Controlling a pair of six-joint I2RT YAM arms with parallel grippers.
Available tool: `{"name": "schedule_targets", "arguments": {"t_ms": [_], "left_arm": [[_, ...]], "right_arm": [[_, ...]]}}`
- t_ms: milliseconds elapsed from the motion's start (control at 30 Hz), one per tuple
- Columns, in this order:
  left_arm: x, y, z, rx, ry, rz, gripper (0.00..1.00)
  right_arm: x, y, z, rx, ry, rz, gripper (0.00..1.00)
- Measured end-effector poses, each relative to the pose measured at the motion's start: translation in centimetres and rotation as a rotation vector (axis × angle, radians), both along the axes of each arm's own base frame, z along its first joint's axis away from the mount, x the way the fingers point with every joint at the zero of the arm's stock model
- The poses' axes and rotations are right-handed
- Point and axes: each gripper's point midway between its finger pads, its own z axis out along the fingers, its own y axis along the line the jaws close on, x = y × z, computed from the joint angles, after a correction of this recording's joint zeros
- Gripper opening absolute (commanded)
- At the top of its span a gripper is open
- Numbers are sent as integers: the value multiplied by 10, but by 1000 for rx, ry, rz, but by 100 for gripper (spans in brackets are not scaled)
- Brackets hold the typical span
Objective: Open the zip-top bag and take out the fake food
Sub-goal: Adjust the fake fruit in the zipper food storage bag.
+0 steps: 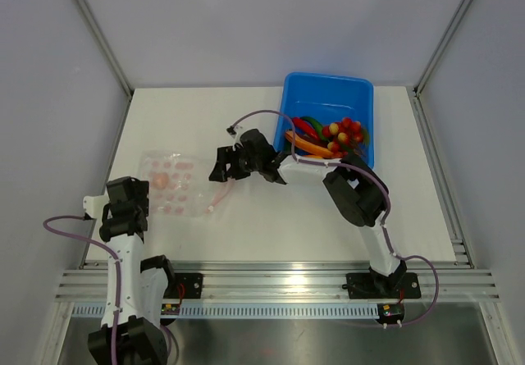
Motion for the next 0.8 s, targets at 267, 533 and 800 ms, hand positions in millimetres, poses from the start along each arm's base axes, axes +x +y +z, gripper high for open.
{"name": "schedule_targets", "arguments": {"t_ms": [267, 533, 800], "left_arm": [[1, -1, 1, -1, -4, -7, 99], [1, -1, 1, -3, -5, -10, 99], [1, -2, 1, -1, -3, -16, 99]], "right_arm": [[-1, -21, 13, -20, -18, -83, 80], [-15, -36, 9, 3, 38, -131, 83], [-14, -23, 23, 90, 35, -106, 84]]}}
